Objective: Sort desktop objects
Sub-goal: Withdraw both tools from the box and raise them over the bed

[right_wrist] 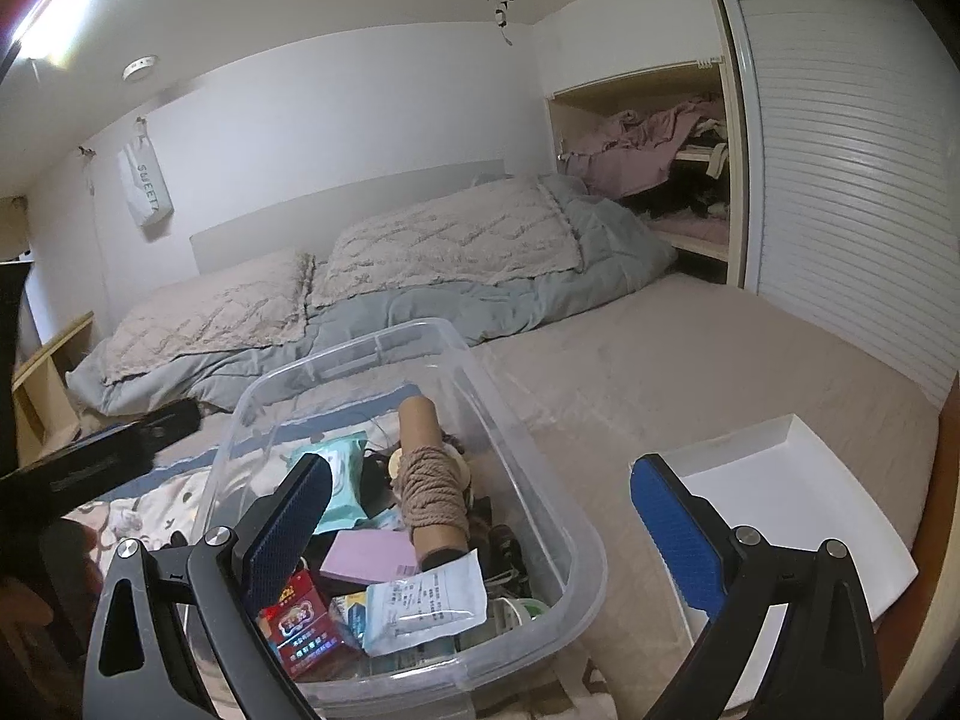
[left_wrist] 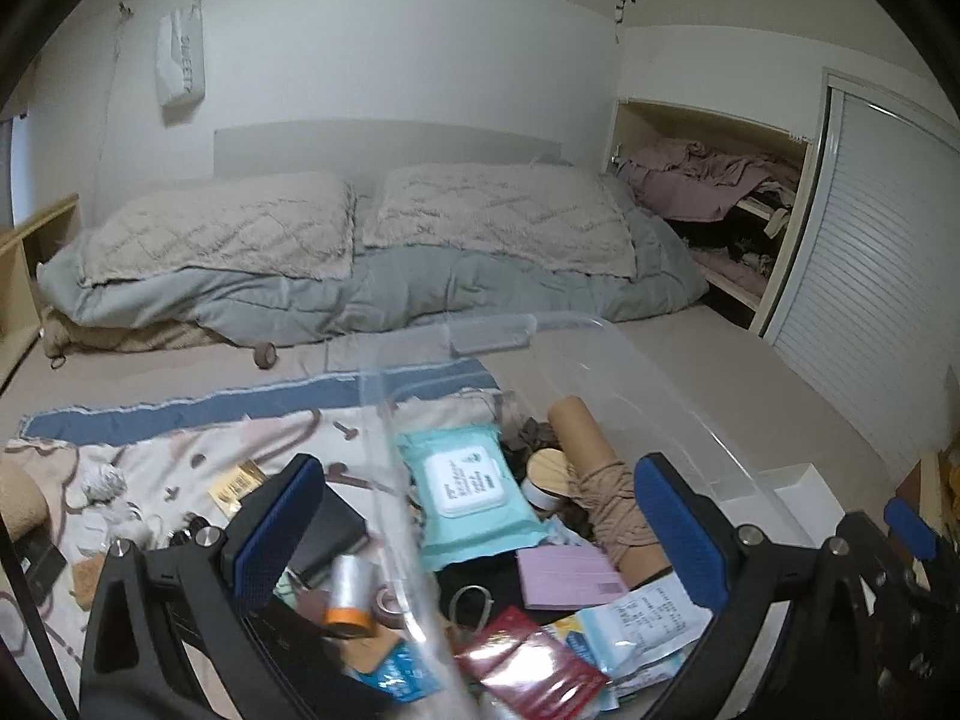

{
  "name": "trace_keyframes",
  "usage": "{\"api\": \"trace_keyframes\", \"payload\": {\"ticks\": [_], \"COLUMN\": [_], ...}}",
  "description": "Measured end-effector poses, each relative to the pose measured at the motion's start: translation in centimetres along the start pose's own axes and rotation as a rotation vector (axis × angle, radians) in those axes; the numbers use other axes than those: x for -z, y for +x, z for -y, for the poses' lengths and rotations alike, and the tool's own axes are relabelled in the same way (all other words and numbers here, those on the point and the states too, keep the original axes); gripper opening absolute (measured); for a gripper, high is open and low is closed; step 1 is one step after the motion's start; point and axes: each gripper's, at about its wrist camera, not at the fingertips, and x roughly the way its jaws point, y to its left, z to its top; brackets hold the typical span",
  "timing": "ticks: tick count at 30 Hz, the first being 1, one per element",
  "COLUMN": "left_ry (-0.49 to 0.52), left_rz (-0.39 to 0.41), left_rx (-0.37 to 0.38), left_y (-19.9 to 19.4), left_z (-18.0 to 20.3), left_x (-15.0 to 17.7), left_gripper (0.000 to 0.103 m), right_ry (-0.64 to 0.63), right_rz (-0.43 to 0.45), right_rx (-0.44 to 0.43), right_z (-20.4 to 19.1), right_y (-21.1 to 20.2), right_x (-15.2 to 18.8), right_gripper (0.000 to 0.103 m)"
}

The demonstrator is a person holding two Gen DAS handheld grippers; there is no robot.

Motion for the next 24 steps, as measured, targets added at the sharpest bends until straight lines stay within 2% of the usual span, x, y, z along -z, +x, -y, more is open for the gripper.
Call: {"api": "trace_keyframes", "payload": {"ticks": [6,17,24], "left_ry": [0.005,-0.008,-0.041], "left_rz": [0.015,0.054,0.069], "left_rx": [0.001,-0.079,-0.143], "left_y": [-1.3,-3.3,-4.4], "left_z": [-2.5,-8.4,-12.4], "left_x": [0.3,1.5,1.9], "left_gripper": [0.103,0.103,0.103], "right_ry": [-0.001,-0.048,-0.062], "right_rz": [0.017,0.043,0.037], "right_rx": [0.0,0.021,-0.008], "right_z": [-0.1,-1.8,-3.9], "right_y": [-0.2,-0.4,-0.2], "right_x": [0.2,0.2,0.3], "right_gripper": [0.1,0.103,0.103]}}
